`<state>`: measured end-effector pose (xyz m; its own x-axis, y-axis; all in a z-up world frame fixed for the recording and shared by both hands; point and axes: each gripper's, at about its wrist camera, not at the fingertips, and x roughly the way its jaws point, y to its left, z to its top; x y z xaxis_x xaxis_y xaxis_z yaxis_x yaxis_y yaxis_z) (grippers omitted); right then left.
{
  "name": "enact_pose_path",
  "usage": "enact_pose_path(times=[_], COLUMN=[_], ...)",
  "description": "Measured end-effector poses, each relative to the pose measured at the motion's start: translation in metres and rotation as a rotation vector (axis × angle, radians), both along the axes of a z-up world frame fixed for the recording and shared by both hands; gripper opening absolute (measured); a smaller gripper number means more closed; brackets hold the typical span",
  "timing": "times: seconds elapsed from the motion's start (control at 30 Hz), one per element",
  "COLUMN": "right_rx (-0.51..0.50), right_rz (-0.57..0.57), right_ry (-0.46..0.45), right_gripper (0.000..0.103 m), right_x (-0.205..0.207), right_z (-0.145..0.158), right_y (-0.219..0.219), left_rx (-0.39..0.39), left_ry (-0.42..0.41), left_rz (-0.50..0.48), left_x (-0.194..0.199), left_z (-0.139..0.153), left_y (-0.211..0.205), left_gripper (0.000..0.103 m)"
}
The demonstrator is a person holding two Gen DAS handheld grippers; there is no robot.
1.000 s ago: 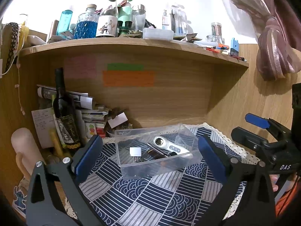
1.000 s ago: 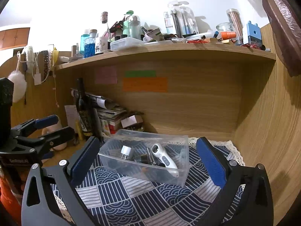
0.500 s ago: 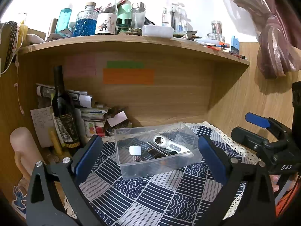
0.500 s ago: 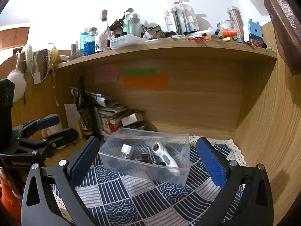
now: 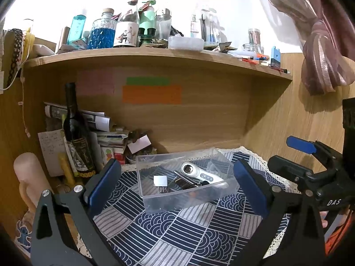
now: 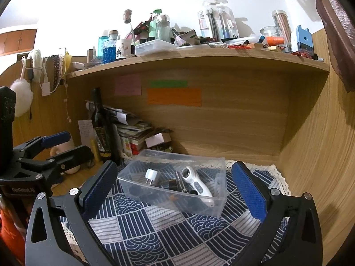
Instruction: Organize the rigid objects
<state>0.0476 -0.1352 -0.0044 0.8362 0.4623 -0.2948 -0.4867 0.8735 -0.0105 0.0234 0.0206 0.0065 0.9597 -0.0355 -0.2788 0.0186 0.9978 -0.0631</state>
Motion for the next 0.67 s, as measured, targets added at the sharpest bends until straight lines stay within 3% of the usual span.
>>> enact_pose_path(times=[0.67], right_rx=[-0.004], right_rz=[0.009], right_ry=[0.002], right_gripper=[0.103], right_x=[0.0036], right_z=[-0.0004], right_y=[-0.0044], left_rx=[-0.01], left_ry=[0.023], left_rz=[-0.036], left_x=[0.0047], left_z=[-0.0001], left_y=[0.0005], left_gripper=[0.103])
